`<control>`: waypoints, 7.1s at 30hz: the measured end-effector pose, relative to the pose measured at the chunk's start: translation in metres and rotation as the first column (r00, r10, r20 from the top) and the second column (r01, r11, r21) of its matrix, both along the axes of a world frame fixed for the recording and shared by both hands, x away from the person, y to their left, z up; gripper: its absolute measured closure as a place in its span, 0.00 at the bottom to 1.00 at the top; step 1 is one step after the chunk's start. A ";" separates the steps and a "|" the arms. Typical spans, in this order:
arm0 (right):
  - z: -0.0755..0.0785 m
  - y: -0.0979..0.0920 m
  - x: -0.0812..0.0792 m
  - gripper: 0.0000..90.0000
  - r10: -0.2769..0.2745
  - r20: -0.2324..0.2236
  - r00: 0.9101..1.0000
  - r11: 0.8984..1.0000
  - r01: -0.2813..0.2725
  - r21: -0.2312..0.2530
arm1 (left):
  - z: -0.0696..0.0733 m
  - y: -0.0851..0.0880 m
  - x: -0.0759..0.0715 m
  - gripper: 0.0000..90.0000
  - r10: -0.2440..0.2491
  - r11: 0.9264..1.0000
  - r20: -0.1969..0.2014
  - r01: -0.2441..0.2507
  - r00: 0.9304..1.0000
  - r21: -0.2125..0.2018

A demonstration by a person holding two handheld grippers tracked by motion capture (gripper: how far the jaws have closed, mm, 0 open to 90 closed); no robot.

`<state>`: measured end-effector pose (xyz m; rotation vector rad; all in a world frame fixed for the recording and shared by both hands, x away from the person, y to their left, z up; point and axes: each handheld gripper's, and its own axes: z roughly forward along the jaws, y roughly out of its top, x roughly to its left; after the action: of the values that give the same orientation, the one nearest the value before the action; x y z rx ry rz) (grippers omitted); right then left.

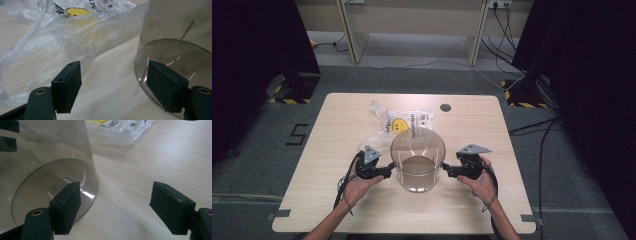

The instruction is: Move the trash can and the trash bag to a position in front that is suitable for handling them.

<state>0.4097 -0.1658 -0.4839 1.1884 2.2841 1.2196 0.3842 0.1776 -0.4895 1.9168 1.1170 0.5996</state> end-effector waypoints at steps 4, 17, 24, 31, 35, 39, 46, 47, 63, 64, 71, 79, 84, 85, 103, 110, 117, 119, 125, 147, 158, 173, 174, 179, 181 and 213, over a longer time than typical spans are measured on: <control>-0.001 -0.002 -0.003 0.27 0.007 -0.003 1.000 1.000 -0.007 -0.007 | 0.000 -0.001 -0.001 0.31 -0.012 1.000 0.004 0.012 1.000 0.004; -0.003 -0.012 0.009 0.24 -0.032 0.006 0.999 0.999 0.032 -0.030 | -0.002 0.025 -0.010 0.20 0.020 1.000 0.012 -0.021 1.000 0.012; -0.003 -0.017 0.017 0.25 -0.050 0.004 0.999 0.998 0.051 -0.028 | -0.009 0.049 -0.021 0.20 0.056 0.997 -0.004 -0.055 0.998 0.051; -0.004 -0.017 0.025 0.25 -0.056 0.003 0.998 0.998 0.056 -0.032 | -0.017 0.063 -0.025 0.20 0.071 0.994 -0.043 -0.067 0.997 0.087; -0.005 -0.015 0.028 0.25 -0.057 -0.002 0.998 0.998 0.057 -0.035 | -0.021 0.070 -0.027 0.19 0.070 0.992 -0.078 -0.062 0.995 0.109; -0.006 -0.014 0.032 0.26 -0.060 -0.002 0.998 0.997 0.060 -0.038 | -0.028 0.072 -0.028 0.18 0.054 0.990 -0.119 -0.038 0.991 0.139; -0.008 -0.011 0.038 0.27 -0.057 -0.003 0.998 0.997 0.057 -0.045 | -0.035 0.078 -0.025 0.15 0.046 0.998 -0.137 -0.039 0.990 0.054; -0.009 -0.011 0.040 0.27 -0.058 -0.006 0.998 0.997 0.058 -0.043 | -0.035 0.078 -0.024 0.15 0.045 0.998 -0.136 -0.038 0.990 0.053; -0.014 0.024 0.084 0.53 0.067 0.048 0.997 0.996 -0.064 -0.053 | -0.035 0.078 -0.024 0.15 0.045 0.998 -0.136 -0.038 0.990 0.052; -0.015 0.028 0.089 0.57 0.090 0.056 0.994 0.994 -0.086 -0.066 | -0.035 0.078 -0.024 0.15 0.045 0.998 -0.136 -0.038 0.990 0.052; -0.017 0.039 0.101 0.59 0.153 0.067 0.986 0.985 -0.146 -0.092 | -0.035 0.078 -0.024 0.15 0.044 0.998 -0.136 -0.038 0.990 0.053; -0.021 0.045 0.112 0.70 0.199 0.067 0.978 0.975 -0.190 -0.118 | -0.035 0.078 -0.025 0.15 0.040 0.998 -0.135 -0.033 0.990 0.053; -0.022 0.045 0.114 0.83 0.209 0.096 0.973 0.972 -0.196 -0.130 | -0.035 0.078 -0.025 0.15 0.040 0.998 -0.135 -0.033 0.990 0.053; -0.022 0.045 0.114 0.83 0.209 0.096 0.973 0.972 -0.196 -0.130 | -0.035 0.078 -0.025 0.15 0.040 0.998 -0.135 -0.033 0.990 0.053; -0.014 0.025 0.110 0.78 0.251 0.097 0.963 0.967 -0.244 -0.073 | -0.035 0.078 -0.025 0.15 0.040 0.998 -0.135 -0.033 0.990 0.053; -0.012 0.036 0.115 0.58 0.258 0.094 0.962 0.965 -0.251 -0.077 | -0.035 0.078 -0.025 0.15 0.040 0.998 -0.135 -0.033 0.990 0.052; -0.014 0.047 0.125 0.63 0.328 0.112 0.938 0.944 -0.320 -0.082 | -0.035 0.078 -0.025 0.15 0.039 0.998 -0.135 -0.032 0.990 0.053; -0.015 0.050 0.124 0.72 0.359 0.119 0.926 0.932 -0.350 -0.090 | -0.035 0.078 -0.025 0.15 0.039 0.998 -0.135 -0.032 0.990 0.053; -0.019 0.052 0.125 0.97 0.404 0.121 0.907 0.915 -0.398 -0.072 | -0.035 0.078 -0.025 0.15 0.036 0.998 -0.134 -0.030 0.990 0.053; -0.008 -0.100 0.017 1.00 0.176 0.105 0.979 0.972 -0.156 -0.173 | -0.035 0.077 -0.024 0.14 0.036 0.998 -0.136 -0.029 0.990 0.055; -0.002 -0.082 -0.052 0.87 0.150 0.054 0.987 0.977 -0.139 -0.162 | -0.035 0.077 -0.024 0.14 0.036 0.998 -0.136 -0.029 0.990 0.055; 0.023 -0.105 -0.015 0.43 -0.064 0.052 0.997 0.998 0.063 0.022 | -0.035 0.077 -0.024 0.14 0.036 0.998 -0.136 -0.029 0.990 0.054; 0.021 -0.104 -0.010 0.42 -0.073 0.050 0.996 0.997 0.073 0.009 | -0.035 0.077 -0.024 0.14 0.036 0.998 -0.136 -0.029 0.990 0.054; 0.006 -0.085 0.014 0.41 -0.083 0.031 0.996 0.993 0.085 -0.082 | -0.035 0.077 -0.024 0.14 0.035 0.998 -0.137 -0.027 0.990 0.056; 0.003 -0.081 0.018 0.40 -0.083 0.026 0.996 0.991 0.085 -0.100 | -0.035 0.077 -0.024 0.14 0.036 0.998 -0.136 -0.029 0.990 0.055; 0.016 -0.098 -0.017 0.34 -0.176 0.011 0.984 0.963 0.175 -0.203 | -0.035 0.077 -0.024 0.14 0.031 0.998 -0.137 -0.023 0.990 0.055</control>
<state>0.3929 -0.2635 -0.4674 1.2870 2.1917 0.8957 0.3600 0.2544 -0.5242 2.0167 1.2263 0.5226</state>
